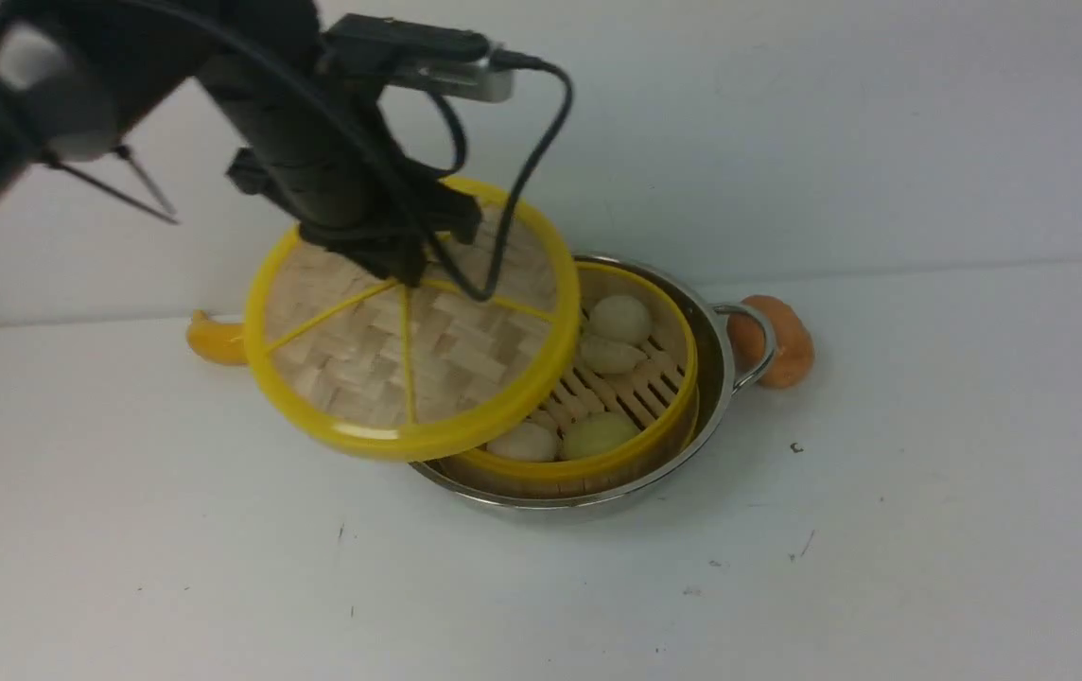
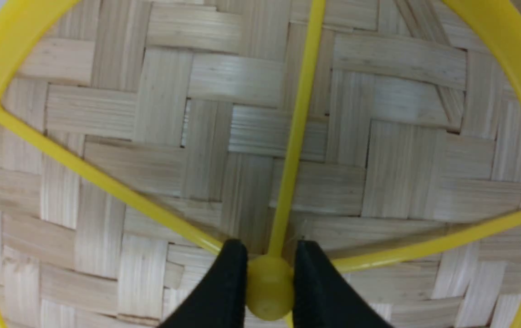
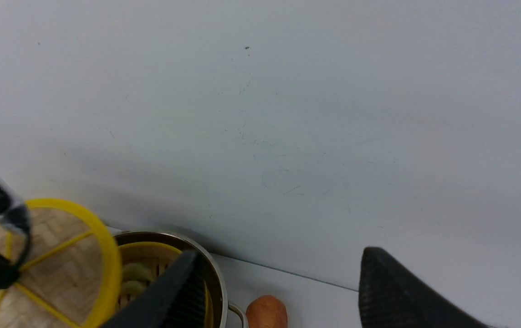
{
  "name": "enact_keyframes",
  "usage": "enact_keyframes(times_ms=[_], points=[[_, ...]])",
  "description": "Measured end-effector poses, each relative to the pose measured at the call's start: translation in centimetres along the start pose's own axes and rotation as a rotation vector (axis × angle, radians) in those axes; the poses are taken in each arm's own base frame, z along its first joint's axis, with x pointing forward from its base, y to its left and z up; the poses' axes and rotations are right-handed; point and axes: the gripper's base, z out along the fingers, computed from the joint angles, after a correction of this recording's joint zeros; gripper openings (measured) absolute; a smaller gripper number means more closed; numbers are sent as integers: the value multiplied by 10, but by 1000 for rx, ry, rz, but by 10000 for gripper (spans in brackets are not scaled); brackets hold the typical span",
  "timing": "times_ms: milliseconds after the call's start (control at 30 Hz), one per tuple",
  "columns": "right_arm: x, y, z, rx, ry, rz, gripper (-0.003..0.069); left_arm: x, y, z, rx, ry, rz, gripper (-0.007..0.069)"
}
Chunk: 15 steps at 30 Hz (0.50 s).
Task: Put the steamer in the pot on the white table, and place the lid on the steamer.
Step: 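Place the yellow bamboo steamer lid onto the steamer in the pot with the left gripper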
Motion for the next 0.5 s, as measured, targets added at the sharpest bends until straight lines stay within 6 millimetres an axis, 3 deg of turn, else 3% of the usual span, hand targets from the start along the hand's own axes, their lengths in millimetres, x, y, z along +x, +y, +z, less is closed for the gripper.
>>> enact_keyframes(times_ms=[233,500], points=[[0,-1,0,6,2,-3,448,-34,-29,38,29,-61,67,115],[1,-3,2,28,6,-13,448,-33,-36,68,55,-13,62,115]])
